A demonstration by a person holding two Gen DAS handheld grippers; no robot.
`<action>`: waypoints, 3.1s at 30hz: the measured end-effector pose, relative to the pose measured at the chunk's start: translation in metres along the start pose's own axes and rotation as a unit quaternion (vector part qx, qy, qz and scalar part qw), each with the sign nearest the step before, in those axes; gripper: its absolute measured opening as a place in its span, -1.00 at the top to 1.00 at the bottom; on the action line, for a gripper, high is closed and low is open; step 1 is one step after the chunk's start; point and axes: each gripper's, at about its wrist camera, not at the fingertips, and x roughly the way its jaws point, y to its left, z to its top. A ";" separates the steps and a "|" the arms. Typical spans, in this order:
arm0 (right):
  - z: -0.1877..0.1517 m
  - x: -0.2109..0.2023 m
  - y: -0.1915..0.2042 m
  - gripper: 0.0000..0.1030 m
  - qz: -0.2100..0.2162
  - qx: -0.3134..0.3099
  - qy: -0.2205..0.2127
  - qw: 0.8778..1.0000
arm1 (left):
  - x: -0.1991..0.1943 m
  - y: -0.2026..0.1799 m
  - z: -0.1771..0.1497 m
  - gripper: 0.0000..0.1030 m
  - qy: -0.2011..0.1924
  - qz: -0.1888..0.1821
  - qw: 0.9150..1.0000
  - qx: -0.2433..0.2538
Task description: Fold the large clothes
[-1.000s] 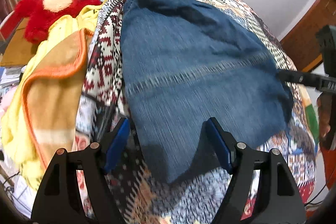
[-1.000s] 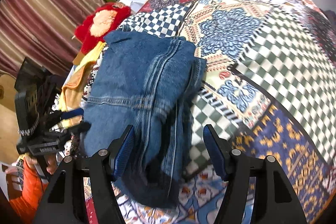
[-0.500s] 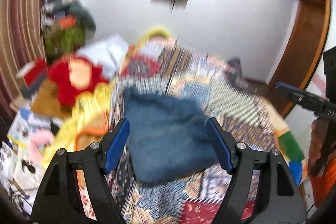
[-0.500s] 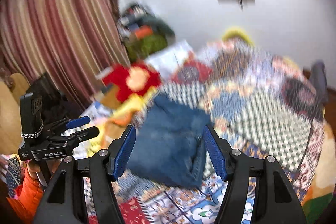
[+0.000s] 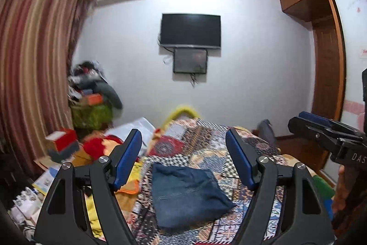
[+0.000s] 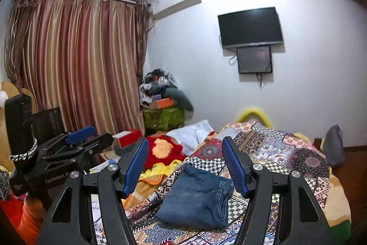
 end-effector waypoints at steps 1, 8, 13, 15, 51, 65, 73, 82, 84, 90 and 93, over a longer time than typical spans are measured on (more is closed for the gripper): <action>-0.003 -0.003 0.003 -0.24 -0.004 0.000 0.001 1.000 | -0.004 -0.001 -0.002 -0.46 -0.003 0.004 1.000 0.000; -0.015 -0.014 0.009 -0.65 -0.040 0.007 0.011 0.999 | -0.015 -0.001 -0.011 -0.97 -0.006 0.013 1.000 -0.014; -0.014 -0.020 0.009 -0.99 -0.063 0.001 -0.005 0.998 | -0.012 -0.004 -0.016 -0.99 0.009 0.015 1.000 -0.008; -0.016 -0.020 0.010 -0.99 -0.068 0.000 -0.004 0.998 | -0.012 -0.003 -0.017 -0.99 0.011 0.014 1.000 -0.010; -0.018 -0.008 0.004 -0.99 -0.066 0.000 0.023 0.998 | -0.006 0.003 -0.021 -0.99 0.028 -0.001 0.999 -0.028; -0.018 -0.008 0.003 -0.99 -0.068 0.001 0.024 0.997 | -0.005 -0.001 -0.020 -0.99 0.028 -0.012 0.999 -0.028; -0.018 -0.007 0.002 -0.99 -0.075 0.005 0.022 0.997 | -0.001 0.001 -0.020 -0.99 0.041 -0.039 0.997 -0.043; -0.020 -0.004 0.001 -0.99 -0.084 0.012 0.024 0.996 | 0.002 0.001 -0.021 -0.99 0.046 -0.046 0.997 -0.051; -0.021 -0.003 0.001 -0.99 -0.086 0.013 0.025 0.996 | 0.002 0.000 -0.021 -0.99 0.047 -0.046 0.997 -0.051; -0.021 -0.003 0.000 -0.99 -0.085 0.014 0.025 0.996 | 0.003 -0.005 -0.022 -0.99 0.048 -0.048 0.997 -0.047; -0.021 -0.004 0.001 -0.99 -0.087 0.016 0.026 0.996 | 0.003 -0.005 -0.022 -0.99 0.048 -0.050 0.997 -0.046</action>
